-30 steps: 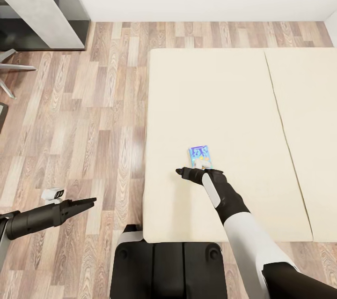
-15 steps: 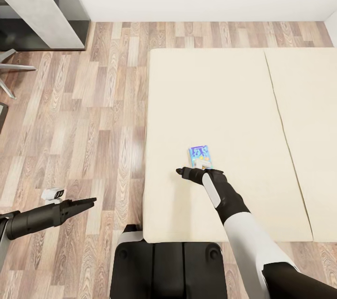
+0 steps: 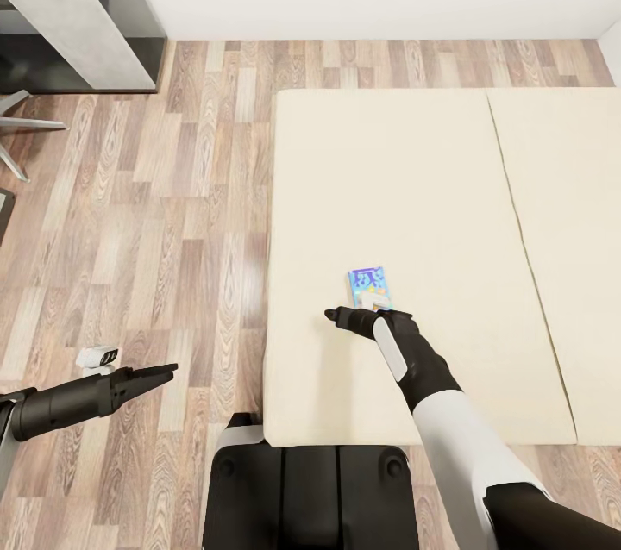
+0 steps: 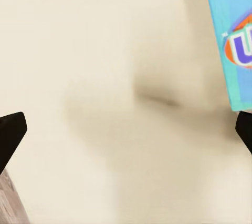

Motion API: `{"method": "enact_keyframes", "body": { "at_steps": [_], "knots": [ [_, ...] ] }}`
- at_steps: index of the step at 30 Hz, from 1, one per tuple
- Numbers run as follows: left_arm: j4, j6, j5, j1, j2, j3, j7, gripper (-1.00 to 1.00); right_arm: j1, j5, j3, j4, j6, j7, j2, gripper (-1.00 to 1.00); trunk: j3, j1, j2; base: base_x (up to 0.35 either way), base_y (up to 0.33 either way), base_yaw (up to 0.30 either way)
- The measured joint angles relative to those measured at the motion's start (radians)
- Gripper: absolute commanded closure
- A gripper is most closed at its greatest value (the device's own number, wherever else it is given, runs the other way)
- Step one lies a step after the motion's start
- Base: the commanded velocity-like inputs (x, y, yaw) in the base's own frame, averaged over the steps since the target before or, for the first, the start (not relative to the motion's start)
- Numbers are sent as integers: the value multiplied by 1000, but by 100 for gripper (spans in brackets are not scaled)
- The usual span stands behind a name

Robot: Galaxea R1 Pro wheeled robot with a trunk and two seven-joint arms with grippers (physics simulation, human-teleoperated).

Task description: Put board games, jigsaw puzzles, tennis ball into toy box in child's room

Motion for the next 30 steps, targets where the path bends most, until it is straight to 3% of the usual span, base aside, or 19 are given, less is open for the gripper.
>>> {"method": "enact_keyframes", "body": {
  "at_steps": [11,21,30],
  "knots": [
    [0,0,0,0,0,0,0,-100,-1,-3,-3,-18,84,-1,-2,-100,0,0,0,0,0,0],
    [0,0,0,0,1,2,0,-100,0,-5,-2,-143,202,0,-2,-100,0,0,0,0,0,0],
    [0,1,0,0,1,45,0,-100,0,-5,-5,-241,286,-1,-3,-100,0,0,0,0,0,0]
  ]
}}
